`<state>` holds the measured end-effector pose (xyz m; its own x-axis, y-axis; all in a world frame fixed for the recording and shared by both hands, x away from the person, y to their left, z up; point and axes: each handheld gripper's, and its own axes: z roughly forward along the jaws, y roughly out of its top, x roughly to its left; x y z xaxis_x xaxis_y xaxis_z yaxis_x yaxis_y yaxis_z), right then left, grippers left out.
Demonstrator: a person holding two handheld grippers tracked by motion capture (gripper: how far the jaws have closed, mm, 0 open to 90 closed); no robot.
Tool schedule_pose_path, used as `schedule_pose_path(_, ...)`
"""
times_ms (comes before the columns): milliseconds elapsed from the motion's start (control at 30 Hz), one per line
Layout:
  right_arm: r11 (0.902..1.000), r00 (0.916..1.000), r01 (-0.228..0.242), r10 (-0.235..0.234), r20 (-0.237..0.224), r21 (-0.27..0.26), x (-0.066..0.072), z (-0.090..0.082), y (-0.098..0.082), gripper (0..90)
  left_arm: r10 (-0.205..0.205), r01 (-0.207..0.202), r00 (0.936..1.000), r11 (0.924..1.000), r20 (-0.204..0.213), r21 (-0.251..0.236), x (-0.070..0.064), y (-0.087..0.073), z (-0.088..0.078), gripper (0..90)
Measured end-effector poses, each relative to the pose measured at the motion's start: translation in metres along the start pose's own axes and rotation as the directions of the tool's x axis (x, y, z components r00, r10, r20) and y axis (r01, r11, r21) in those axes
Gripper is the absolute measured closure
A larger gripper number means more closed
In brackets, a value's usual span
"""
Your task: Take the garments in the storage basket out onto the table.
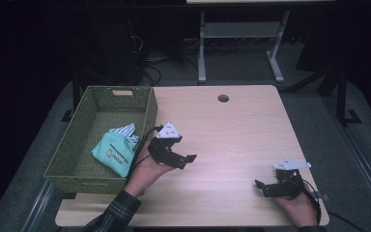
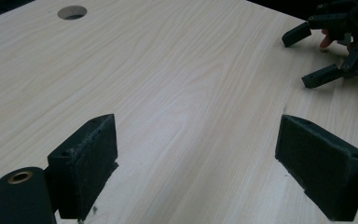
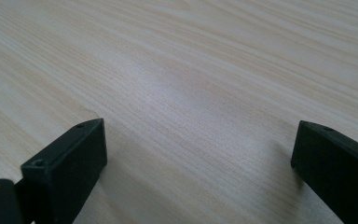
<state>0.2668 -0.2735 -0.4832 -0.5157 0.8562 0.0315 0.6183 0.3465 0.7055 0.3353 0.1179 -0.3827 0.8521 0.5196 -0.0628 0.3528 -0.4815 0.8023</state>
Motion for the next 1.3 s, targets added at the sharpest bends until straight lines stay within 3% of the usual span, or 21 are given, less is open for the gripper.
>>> schedule_pose_path(667, 1.0000, 1.0000, 0.000, 0.000, 0.000, -0.001, 0.000, 0.000, 0.000, 2.9, 0.002, -0.002, 0.9997, 1.0000, -0.026, -0.009, 0.010, 0.012, -0.026, 12.0)
schedule_pose_path(967, 1.0000, 1.0000, 0.000, 0.000, 0.000, -0.001, 0.000, 0.000, 0.000, 2.9, -0.016, 0.016, 0.9991, 0.9998, -0.039, -0.011, 0.021, 0.011, -0.041, 12.0)
schedule_pose_path(1300, 1.0000, 1.0000, 0.000, 0.000, 0.000, 0.000, 0.000, 0.000, 0.000, 2.9, -0.032, 0.031, 0.9959, 0.9995, -0.084, -0.012, 0.036, 0.007, -0.061, 11.7)
